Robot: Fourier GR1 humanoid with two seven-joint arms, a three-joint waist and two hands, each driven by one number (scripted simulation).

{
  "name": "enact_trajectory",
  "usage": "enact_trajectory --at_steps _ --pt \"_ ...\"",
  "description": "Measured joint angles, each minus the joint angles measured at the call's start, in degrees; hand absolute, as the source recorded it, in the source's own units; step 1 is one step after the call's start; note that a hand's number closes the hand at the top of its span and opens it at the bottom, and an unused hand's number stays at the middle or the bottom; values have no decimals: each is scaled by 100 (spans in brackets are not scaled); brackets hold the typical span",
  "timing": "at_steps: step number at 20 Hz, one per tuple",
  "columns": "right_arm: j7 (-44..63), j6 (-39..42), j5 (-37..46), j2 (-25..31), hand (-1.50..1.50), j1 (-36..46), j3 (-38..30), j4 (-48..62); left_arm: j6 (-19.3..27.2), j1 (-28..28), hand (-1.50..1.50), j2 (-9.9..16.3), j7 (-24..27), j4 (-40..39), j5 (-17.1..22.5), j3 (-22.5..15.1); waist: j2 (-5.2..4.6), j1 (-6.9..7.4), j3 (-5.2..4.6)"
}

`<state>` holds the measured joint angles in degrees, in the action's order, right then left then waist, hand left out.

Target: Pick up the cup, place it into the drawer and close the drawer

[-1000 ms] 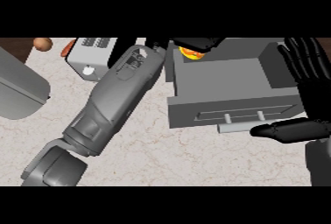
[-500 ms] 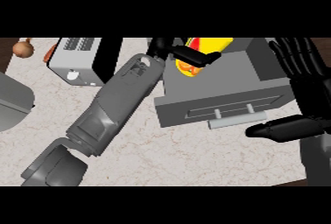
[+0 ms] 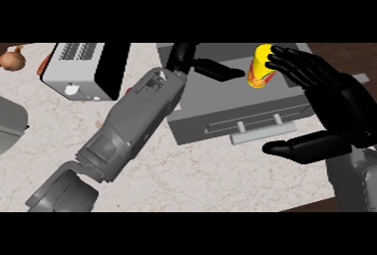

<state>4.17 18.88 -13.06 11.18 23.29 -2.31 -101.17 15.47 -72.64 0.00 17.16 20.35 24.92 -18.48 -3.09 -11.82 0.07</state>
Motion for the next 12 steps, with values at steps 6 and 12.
enact_trajectory --at_steps 6,12 --pt "253 892 -461 123 150 -20 619 8 -65 55 -150 1 615 289 606 174 43 89 -8" --pt "664 1616 -20 827 -150 -272 1112 -104 139 36 -150 0 1006 264 978 265 138 348 -8"
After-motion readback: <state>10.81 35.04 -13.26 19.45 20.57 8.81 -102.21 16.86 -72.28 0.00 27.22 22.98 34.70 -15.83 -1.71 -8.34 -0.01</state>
